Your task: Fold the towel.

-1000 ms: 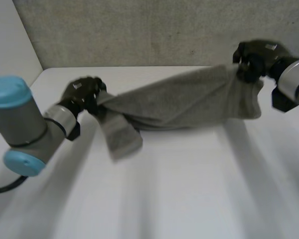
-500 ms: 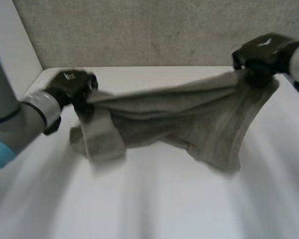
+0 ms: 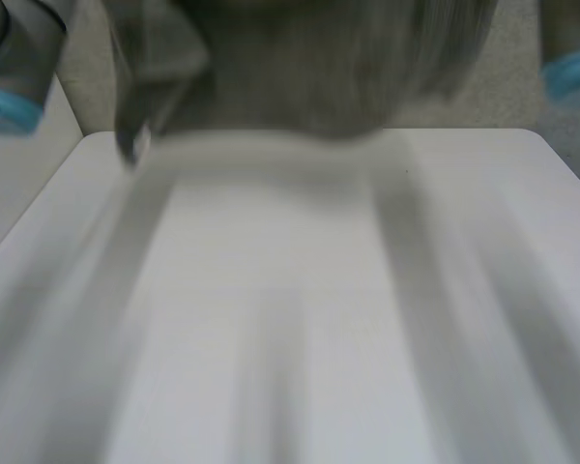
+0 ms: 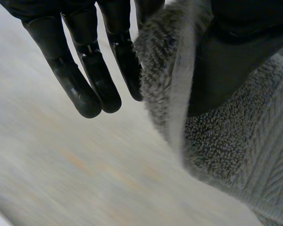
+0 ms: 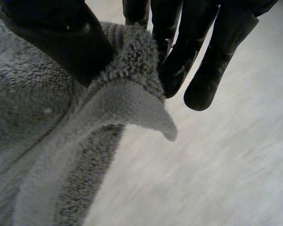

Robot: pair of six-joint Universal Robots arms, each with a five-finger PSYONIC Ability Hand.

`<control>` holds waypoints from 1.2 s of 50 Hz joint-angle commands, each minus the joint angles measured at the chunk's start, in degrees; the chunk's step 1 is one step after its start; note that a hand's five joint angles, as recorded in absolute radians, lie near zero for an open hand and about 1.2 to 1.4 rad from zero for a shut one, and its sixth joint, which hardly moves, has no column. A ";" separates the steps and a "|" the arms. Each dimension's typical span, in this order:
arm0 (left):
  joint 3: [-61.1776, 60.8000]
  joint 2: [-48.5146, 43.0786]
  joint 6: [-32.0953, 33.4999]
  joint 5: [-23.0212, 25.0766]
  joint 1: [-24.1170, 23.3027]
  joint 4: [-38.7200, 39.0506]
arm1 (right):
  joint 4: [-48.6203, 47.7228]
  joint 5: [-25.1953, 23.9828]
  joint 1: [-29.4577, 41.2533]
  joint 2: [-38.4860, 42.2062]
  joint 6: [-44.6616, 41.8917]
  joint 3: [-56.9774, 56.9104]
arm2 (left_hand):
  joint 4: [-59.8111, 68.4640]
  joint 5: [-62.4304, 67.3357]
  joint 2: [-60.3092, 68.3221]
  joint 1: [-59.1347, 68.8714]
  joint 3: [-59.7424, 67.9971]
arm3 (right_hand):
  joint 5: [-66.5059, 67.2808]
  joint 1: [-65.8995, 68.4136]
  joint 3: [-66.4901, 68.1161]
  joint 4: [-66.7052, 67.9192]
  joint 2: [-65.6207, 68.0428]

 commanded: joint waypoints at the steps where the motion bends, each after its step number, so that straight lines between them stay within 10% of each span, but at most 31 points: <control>1: 0.04 2.99 4.41 -0.75 -0.23 7.45 | 5.39 -8.65 -0.54 -1.67 0.75 -1.15 | 2.20 2.34 2.21 3.97 0.87 | 3.48 3.29 3.08 3.20 4.28; 12: -35.27 10.02 4.59 0.12 2.13 4.00 | 23.88 -14.57 0.16 4.68 -9.44 7.34 | 2.20 2.34 2.21 3.97 0.87 | 3.48 3.29 3.08 3.20 4.28; 27: -66.77 7.13 4.94 1.44 4.16 18.50 | 10.37 -17.21 0.07 4.86 -11.64 45.66 | 2.20 2.34 2.21 3.97 0.87 | 3.48 3.29 3.08 3.20 4.28; 60: -72.41 10.82 -8.51 0.48 3.37 20.79 | -8.20 -12.02 -15.40 -10.62 5.58 68.45 | -18.98 -18.84 -18.96 -17.20 -20.30 | 3.48 3.29 3.08 3.20 4.28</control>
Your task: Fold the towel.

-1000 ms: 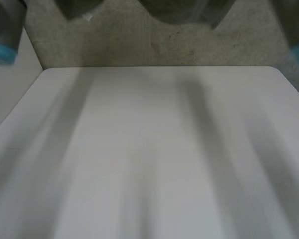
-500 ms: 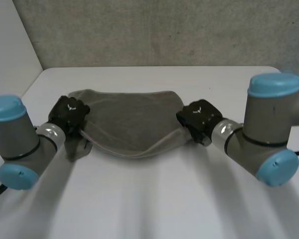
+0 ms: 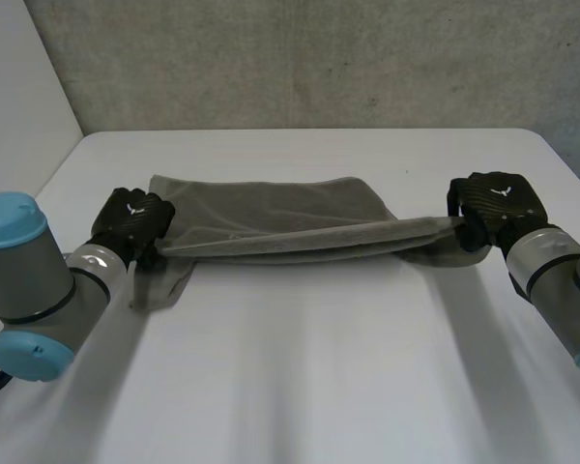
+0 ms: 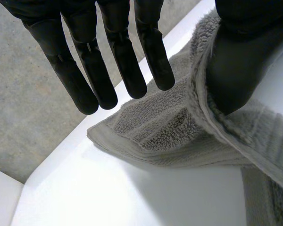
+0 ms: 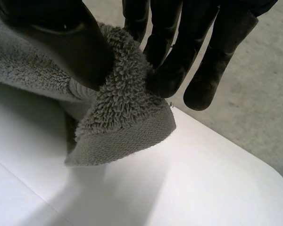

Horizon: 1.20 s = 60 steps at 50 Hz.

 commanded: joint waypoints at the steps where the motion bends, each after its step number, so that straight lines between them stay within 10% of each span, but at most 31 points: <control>1: -1.13 0.44 -7.30 -0.29 -0.27 -0.17 | -2.22 0.13 -2.19 0.72 1.45 0.66 | 0.28 0.09 0.61 0.33 0.38 | 3.05 3.29 2.98 3.19 4.28; 10: -2.54 0.18 -22.60 0.23 -0.35 -2.27 | -2.84 0.13 -3.07 1.07 5.50 1.02 | 1.96 1.78 2.30 2.01 2.06 | 3.05 3.29 2.98 3.19 4.28; 31: -1.58 -1.41 -29.47 0.14 -0.53 -5.53 | -2.05 0.93 -4.13 0.55 5.68 -0.30 | 21.29 21.10 21.62 21.34 21.39 | 3.05 3.29 2.98 3.19 4.28; 48: -1.93 28.45 -18.42 4.09 5.01 -6.93 | 29.99 -4.52 -3.34 -12.20 -12.31 -19.52 | 21.29 21.10 21.62 21.34 21.39 | 3.05 3.29 2.98 3.19 4.28; 60: -4.83 25.40 0.50 6.91 4.83 -8.43 | 45.50 -4.52 -1.84 -3.59 -23.41 -30.45 | 21.29 21.10 21.62 21.34 21.39 | 3.05 3.29 2.98 3.19 4.28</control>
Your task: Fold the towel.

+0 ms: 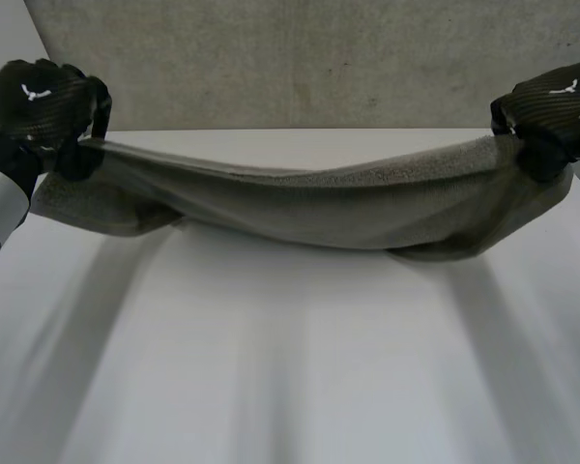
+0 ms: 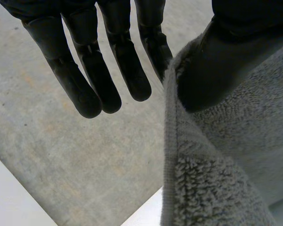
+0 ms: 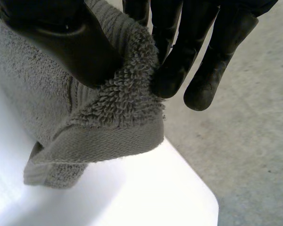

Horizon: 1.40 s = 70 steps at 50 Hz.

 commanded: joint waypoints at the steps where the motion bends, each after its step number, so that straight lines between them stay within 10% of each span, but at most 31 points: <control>1: -2.15 -7.12 13.17 0.55 -0.19 -0.77 | 5.18 0.77 2.06 7.86 -5.76 -3.13 | 2.24 1.83 2.28 2.32 1.07 | 3.05 3.29 2.98 3.19 4.28; 13: 5.23 -24.02 22.42 0.29 -1.16 0.28 | -0.97 3.50 6.38 19.74 -9.03 -8.84 | 2.24 1.83 2.28 2.32 1.07 | 3.05 3.29 2.98 3.19 4.28; 26: 51.78 -29.64 10.05 -7.52 -5.55 14.67 | -55.21 10.79 12.62 15.55 2.55 -23.44 | 2.24 1.83 2.28 2.32 1.07 | 3.05 3.29 2.98 3.19 4.28; 33: 57.09 -29.91 7.04 -7.36 -5.46 18.65 | -51.42 8.16 12.09 12.09 5.30 -24.49 | 2.24 1.83 2.28 2.32 1.07 | 3.05 3.29 2.98 3.19 4.28; 43: 38.19 -28.15 7.04 -5.42 -2.30 19.35 | -30.16 -3.79 12.00 18.68 2.24 -21.43 | 2.24 1.83 2.28 2.32 1.07 | 3.05 3.29 2.98 3.19 4.28; 51: 7.13 -26.04 9.23 7.22 0.51 30.22 | -30.49 -7.83 12.09 21.66 -5.23 -5.89 | 2.24 1.83 2.28 2.32 1.07 | 3.05 3.29 2.98 3.19 4.28; 70: -12.87 -26.66 17.24 8.99 5.26 35.00 | -34.63 -8.02 10.16 23.25 -13.86 16.38 | 2.24 1.83 2.28 2.32 1.07 | 3.05 3.29 2.98 3.19 4.28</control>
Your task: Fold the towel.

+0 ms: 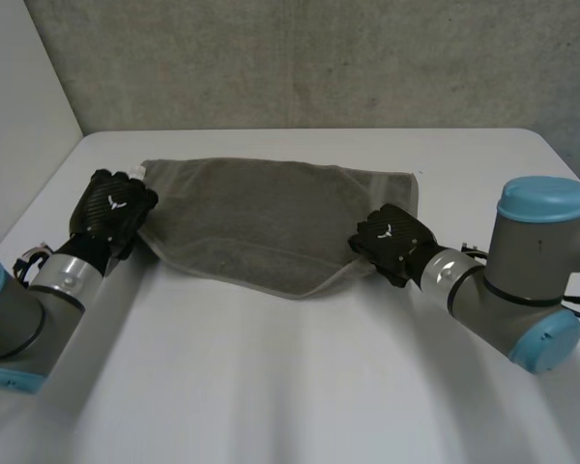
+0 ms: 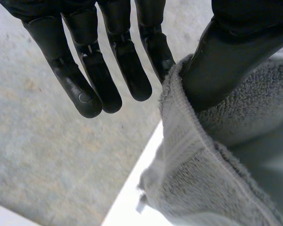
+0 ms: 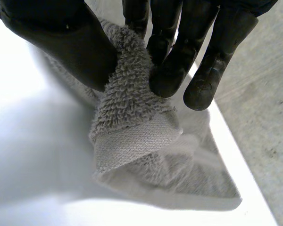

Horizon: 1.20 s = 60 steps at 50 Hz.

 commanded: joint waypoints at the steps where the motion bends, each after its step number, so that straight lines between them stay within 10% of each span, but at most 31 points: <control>1: -2.14 3.38 0.21 0.21 2.48 -3.95 | 0.37 1.16 -2.29 -7.35 0.57 4.70 | 1.99 1.52 2.00 2.31 0.73 | 2.79 3.28 2.73 3.12 4.27; 16: -13.47 26.56 -1.28 9.25 10.64 -14.05 | 19.32 -2.17 -13.79 -31.71 8.22 8.50 | 1.99 1.52 2.00 2.31 0.73 | 2.79 3.28 2.73 3.12 4.27; 27: -13.48 34.77 -10.69 14.63 10.48 -21.53 | 33.86 -7.98 -18.29 -29.90 5.67 1.83 | 1.99 1.52 2.00 2.31 0.73 | 2.79 3.28 2.73 3.12 4.27; 43: 23.13 -5.80 -7.01 9.45 1.08 -20.82 | 34.91 5.81 -12.14 -0.10 7.34 -23.92 | 1.99 1.52 2.00 2.31 0.73 | 2.79 3.28 2.73 3.12 4.27; 60: 50.68 -25.61 -3.66 5.31 -2.97 -29.09 | 29.55 9.51 -9.15 10.55 9.19 -34.48 | 1.99 1.52 2.00 2.31 0.73 | 2.79 3.28 2.73 3.12 4.27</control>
